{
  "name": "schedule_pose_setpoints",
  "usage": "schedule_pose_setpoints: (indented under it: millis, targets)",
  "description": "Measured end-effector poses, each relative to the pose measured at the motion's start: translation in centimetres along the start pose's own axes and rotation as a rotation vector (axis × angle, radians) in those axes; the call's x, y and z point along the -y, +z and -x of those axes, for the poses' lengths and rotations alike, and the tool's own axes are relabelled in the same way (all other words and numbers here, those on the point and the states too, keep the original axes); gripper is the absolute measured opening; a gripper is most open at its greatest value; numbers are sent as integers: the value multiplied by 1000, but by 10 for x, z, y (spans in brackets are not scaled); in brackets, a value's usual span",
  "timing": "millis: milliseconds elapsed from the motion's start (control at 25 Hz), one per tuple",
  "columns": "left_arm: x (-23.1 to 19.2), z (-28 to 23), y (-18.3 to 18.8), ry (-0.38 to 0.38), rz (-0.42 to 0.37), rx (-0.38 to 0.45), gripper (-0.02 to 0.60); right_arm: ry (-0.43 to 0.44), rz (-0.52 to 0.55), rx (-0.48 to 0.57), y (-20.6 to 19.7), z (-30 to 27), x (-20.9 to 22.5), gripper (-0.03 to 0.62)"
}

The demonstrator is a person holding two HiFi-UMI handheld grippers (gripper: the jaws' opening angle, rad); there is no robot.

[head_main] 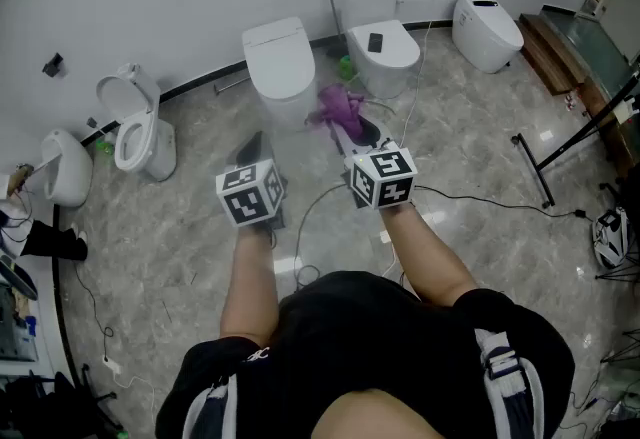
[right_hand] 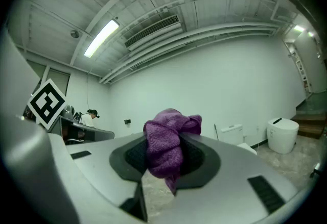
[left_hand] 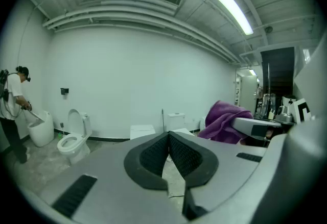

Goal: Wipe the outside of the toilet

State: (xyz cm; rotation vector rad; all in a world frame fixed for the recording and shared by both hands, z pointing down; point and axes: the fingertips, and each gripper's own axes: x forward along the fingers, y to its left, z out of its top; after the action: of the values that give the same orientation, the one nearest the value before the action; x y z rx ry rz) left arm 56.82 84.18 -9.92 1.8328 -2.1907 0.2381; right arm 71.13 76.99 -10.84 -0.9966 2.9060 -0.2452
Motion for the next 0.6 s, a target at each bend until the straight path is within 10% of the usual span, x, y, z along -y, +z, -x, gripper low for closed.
schedule_pose_setpoints:
  millis: [600]
  targets:
    - [19, -26, -14, 39, -21, -5, 11, 37, 13, -27, -13, -10, 38, 112]
